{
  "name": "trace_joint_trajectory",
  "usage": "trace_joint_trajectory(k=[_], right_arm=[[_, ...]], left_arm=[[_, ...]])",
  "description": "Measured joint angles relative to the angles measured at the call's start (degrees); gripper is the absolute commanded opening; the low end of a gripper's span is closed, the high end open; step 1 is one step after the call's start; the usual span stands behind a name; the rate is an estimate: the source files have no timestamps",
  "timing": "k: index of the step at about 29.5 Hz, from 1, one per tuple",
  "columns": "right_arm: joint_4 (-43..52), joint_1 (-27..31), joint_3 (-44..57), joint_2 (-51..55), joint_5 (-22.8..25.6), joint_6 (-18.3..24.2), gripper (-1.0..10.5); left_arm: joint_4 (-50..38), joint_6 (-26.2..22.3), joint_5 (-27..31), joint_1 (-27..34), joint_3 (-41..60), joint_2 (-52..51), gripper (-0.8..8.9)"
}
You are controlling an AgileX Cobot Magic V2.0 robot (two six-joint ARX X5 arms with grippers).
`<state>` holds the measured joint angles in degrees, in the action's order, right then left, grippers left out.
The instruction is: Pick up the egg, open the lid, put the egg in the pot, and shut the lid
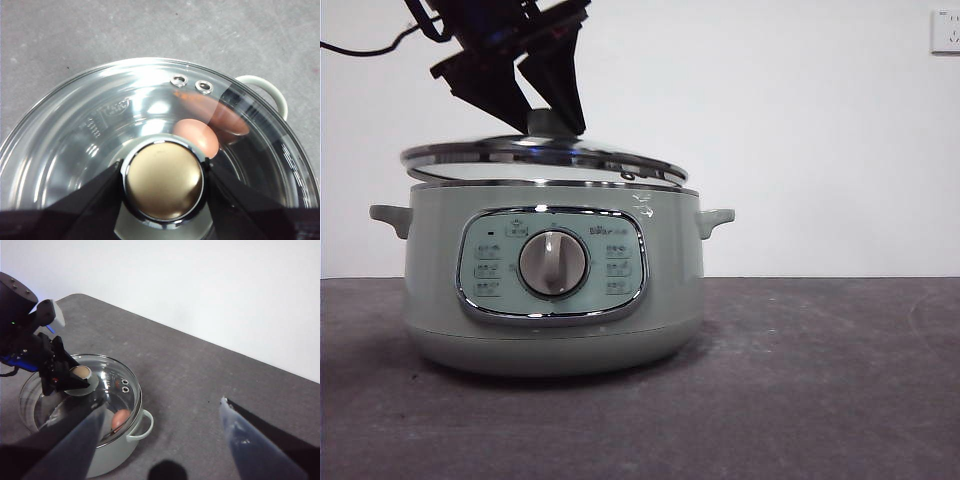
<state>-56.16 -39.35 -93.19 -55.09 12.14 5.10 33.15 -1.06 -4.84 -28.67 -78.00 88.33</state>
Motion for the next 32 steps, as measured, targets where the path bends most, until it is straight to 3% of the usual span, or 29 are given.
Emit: trace_joint_trajectory(k=[32], right_arm=[[-1.66,0.00,0.00,-0.90,0.00,0.00,3.8]], left_arm=[[4.33,0.04,1.62,-1.51,-1.46,1.57,0.04]])
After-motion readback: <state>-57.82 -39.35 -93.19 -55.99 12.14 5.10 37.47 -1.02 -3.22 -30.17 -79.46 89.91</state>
